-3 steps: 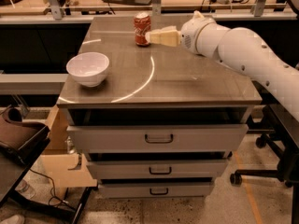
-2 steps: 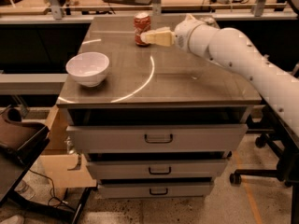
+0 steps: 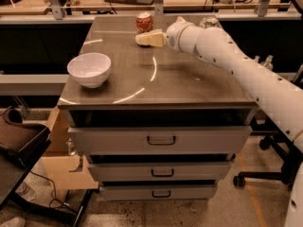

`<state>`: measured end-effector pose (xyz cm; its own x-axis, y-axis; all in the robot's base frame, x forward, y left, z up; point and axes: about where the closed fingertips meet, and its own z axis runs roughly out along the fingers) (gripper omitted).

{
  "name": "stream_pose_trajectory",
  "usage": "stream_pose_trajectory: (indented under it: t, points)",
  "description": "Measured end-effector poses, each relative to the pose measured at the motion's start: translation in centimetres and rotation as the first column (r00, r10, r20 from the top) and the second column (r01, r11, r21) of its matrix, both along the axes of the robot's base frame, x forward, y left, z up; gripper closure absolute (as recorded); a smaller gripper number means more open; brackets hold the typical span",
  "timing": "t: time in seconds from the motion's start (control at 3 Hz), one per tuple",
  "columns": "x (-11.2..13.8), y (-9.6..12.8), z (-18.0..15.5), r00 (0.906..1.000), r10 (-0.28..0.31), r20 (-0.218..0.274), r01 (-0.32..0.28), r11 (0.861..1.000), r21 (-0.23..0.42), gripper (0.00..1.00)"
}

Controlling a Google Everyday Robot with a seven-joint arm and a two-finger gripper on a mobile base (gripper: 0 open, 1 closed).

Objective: Pick coke can

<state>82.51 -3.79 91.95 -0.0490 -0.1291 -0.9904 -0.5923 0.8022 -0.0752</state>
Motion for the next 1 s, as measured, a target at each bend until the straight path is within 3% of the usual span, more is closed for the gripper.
stream_pose_trajectory:
  t: [0.67,1.0]
  points:
    - [4.5,1.1,-1.5,0.9999,0.003,-0.011,-0.004,0.999,-0.034,0.00]
    - [6.4,1.8,-1.5,0.9999,0.013,0.001,-0.013,1.000,-0.018,0.00]
